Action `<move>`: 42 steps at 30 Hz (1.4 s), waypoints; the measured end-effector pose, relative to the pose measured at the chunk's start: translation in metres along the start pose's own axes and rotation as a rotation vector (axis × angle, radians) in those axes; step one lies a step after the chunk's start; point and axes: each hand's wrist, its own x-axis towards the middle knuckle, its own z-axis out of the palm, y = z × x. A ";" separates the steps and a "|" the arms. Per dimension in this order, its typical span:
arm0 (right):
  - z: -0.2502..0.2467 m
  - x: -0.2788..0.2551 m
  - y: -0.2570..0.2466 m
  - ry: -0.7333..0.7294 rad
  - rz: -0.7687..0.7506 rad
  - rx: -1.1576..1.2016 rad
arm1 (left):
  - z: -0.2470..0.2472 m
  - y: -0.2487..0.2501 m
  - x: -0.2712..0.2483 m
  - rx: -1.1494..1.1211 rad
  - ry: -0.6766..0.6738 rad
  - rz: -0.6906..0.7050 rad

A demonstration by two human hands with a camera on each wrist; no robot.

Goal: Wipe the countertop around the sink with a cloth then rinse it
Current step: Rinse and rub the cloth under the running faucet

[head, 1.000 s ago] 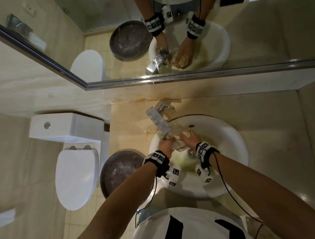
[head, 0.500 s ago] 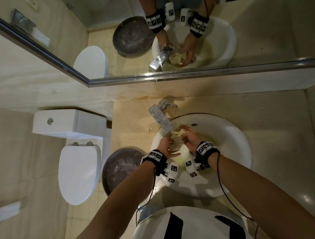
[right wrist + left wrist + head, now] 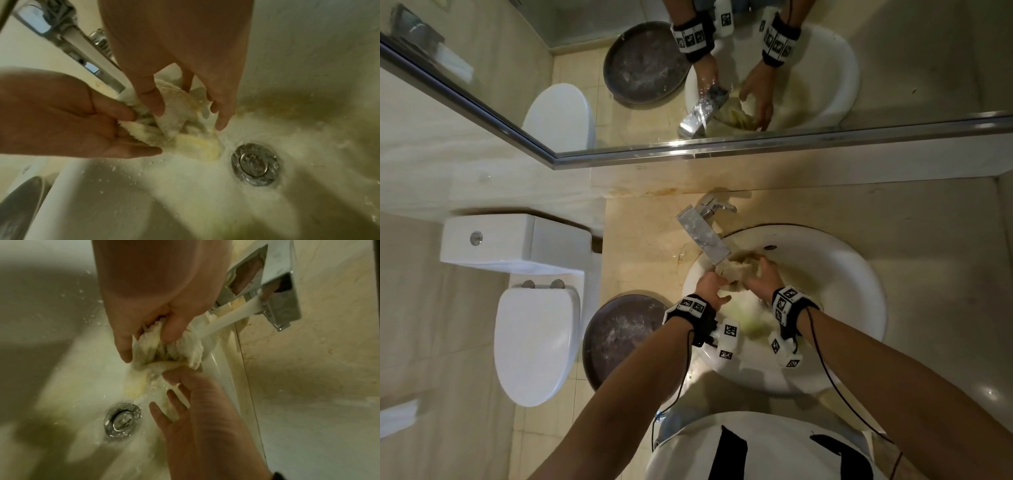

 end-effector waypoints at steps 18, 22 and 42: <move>-0.014 -0.018 -0.021 -0.040 -0.129 -0.013 | 0.017 0.009 -0.007 -0.299 0.046 -0.029; -0.017 -0.017 -0.014 0.138 -0.038 -0.199 | 0.016 0.001 0.000 -0.274 0.086 -0.020; 0.016 -0.021 -0.016 -0.091 0.004 0.089 | 0.023 -0.015 0.002 -0.026 0.224 0.010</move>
